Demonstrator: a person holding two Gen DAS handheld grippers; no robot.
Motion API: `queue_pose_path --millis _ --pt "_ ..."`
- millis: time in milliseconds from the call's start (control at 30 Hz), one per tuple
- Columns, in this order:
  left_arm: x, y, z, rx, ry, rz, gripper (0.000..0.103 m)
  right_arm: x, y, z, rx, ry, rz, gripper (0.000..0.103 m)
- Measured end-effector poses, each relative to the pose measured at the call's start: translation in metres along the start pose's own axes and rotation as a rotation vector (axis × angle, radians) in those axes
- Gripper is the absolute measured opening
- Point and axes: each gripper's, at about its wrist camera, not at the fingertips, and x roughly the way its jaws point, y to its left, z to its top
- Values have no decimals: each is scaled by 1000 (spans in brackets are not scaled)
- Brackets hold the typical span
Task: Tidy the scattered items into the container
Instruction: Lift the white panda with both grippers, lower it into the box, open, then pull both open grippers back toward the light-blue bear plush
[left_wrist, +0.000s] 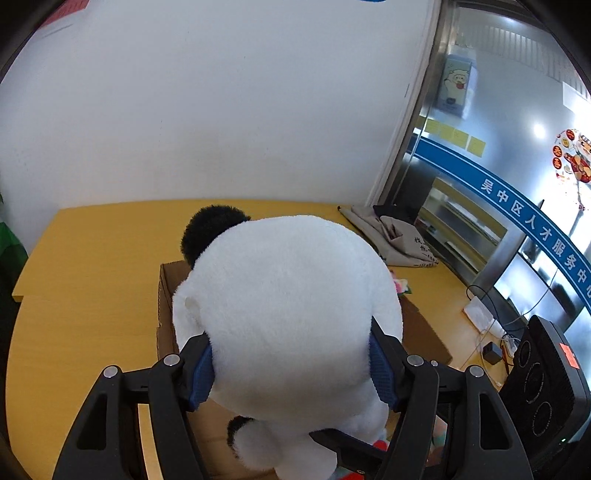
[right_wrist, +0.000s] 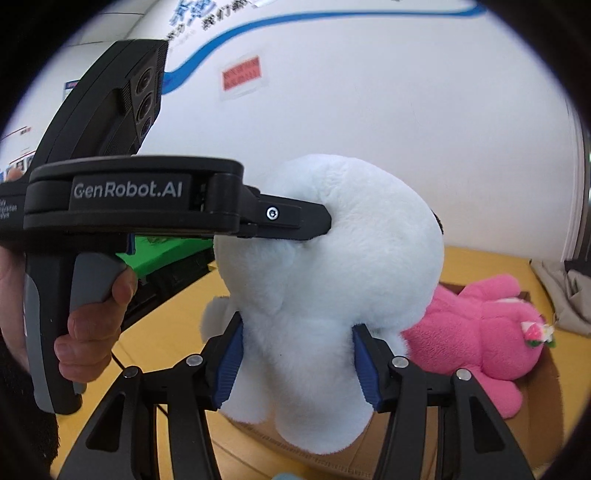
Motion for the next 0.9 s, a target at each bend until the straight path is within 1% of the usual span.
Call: queue_pose_path --millis 67,133,200,233,267,300,400,433,467,533,567,600,633,767,800,900 --pt "32 21 -10 -29 64 9 74 30 -9 -9 39 69 4 54" --pt "62 44 -27 -74 143 34 75 60 -16 -25 107 170 42 54" --pt "82 61 -48 -110 223 62 77 80 -20 -40 177 262 89 53" --pt "89 67 -56 -123 251 69 79 85 -20 -44 196 290 103 49" --pt "87 69 -59 -129 247 66 82 86 -16 -45 190 302 120 47" --pt "86 71 -62 -136 243 62 83 86 -9 -44 163 317 127 47" --pt "82 76 -66 -163 241 58 86 84 10 -47 105 369 101 50" --pt "81 75 -66 -169 243 63 87 82 13 -50 101 378 93 58" --pt "79 73 -65 -169 243 72 89 79 19 -58 106 386 76 69" --pt "73 68 -66 -167 240 94 90 64 25 -68 114 376 40 78" --pt "70 65 -66 -166 237 105 90 53 25 -69 115 362 22 78" --pt "64 62 -67 -162 230 115 90 53 11 -64 114 350 8 78" --pt "59 59 -68 -156 222 128 90 45 7 -62 114 335 -6 79" --pt "28 37 -71 -132 165 179 89 -3 7 -55 90 273 -62 81" --pt "16 30 -73 -130 148 190 89 -1 -1 -48 77 261 -78 81" --pt "-26 4 -80 -143 91 203 89 -24 -3 -42 21 226 -132 81"
